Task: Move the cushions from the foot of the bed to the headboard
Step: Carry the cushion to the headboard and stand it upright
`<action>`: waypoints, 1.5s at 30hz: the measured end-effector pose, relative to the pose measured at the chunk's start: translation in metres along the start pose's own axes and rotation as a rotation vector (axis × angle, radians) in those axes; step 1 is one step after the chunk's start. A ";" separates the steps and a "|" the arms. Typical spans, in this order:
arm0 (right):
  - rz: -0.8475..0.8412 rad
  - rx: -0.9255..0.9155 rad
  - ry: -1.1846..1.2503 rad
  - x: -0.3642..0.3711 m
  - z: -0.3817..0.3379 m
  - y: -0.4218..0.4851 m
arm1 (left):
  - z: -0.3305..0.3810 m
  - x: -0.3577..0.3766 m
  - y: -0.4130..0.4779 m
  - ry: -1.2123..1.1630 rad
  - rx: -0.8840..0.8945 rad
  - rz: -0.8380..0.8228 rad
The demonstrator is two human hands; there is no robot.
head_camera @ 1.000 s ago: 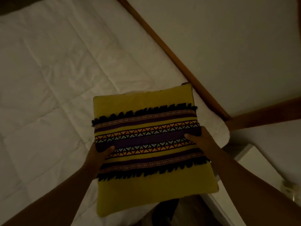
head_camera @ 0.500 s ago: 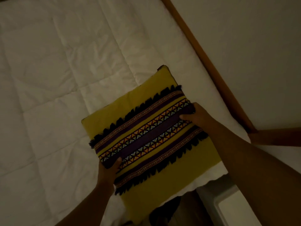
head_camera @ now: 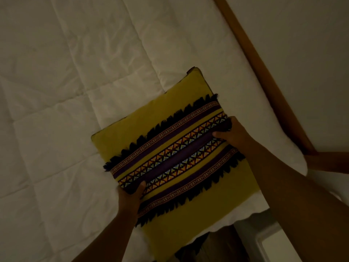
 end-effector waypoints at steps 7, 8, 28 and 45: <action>0.035 -0.035 -0.012 -0.004 0.001 -0.007 | 0.009 -0.004 -0.003 0.013 -0.002 -0.027; 0.042 -0.046 -0.020 -0.006 0.000 -0.010 | 0.012 -0.006 -0.002 0.013 -0.004 -0.053; 0.472 0.389 0.223 0.004 0.077 -0.194 | 0.208 0.019 -0.009 0.617 0.585 -0.172; 0.507 0.697 0.839 0.079 0.119 -0.252 | 0.258 0.100 0.033 1.121 0.857 -0.384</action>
Point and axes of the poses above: each hand's wrist, its own y-axis towards the middle knuckle, its own x-axis out of the palm, z = x × y, the point moved 3 cm from there along y, towards the middle knuckle, and after that the axes turned 14 degrees about z, right-handed, at the moved point
